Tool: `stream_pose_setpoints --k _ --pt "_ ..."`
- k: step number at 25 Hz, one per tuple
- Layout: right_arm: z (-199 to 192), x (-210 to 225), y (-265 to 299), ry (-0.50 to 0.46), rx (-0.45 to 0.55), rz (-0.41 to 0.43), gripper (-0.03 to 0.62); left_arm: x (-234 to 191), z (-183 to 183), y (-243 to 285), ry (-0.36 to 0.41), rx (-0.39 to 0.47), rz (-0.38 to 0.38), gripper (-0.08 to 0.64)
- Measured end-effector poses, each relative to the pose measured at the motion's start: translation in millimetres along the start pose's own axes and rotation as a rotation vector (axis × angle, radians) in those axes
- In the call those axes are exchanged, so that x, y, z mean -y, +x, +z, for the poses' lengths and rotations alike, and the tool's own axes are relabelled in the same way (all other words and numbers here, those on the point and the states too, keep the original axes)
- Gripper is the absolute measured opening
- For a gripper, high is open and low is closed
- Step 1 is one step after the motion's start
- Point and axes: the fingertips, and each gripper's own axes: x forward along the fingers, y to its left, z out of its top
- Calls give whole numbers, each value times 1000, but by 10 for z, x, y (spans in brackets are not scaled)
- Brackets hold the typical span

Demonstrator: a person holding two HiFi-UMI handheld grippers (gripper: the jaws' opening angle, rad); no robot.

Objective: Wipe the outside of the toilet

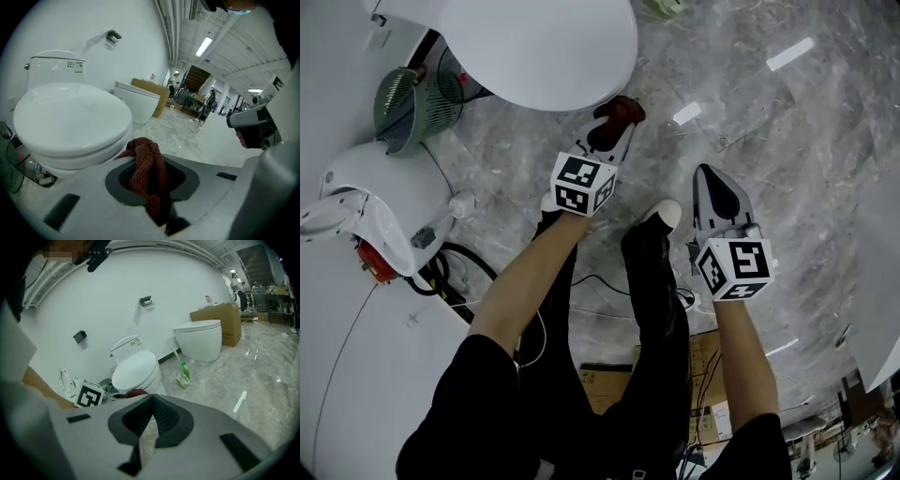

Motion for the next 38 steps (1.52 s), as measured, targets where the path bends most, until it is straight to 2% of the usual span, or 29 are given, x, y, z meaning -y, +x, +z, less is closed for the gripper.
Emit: stream_pose_setpoints --k 3,6,12,19,25,32,36,38 --pt "-11 -186 46 -28 -20 20 3 -6 -17 -160 19 8 -19 71" --pt "-6 -407 133 -62 -31 33 3 -80 -119 -339 0 15 -40 71" --pt "-47 -896 407 -39 -22 -2 3 -529 -359 -786 -1 2 -51 71" --pt "-70 -1650 868 -62 -39 2 3 -1495 -504 -1357 1 -9 -5 71" --pt "-91 -2187 1261 -79 -62 12 3 -2317 -588 -1581 20 -29 28 71" --pt "-122 -2594 1721 -29 -48 -36 3 -3212 -578 -1543 78 -67 40 71" --pt "-158 -2712 1923 -18 -42 -47 3 -3644 -397 -1334 125 -56 43 71" --pt "-191 -2712 1966 -13 -39 -54 3 -3847 -280 -1213 122 -46 63 71"
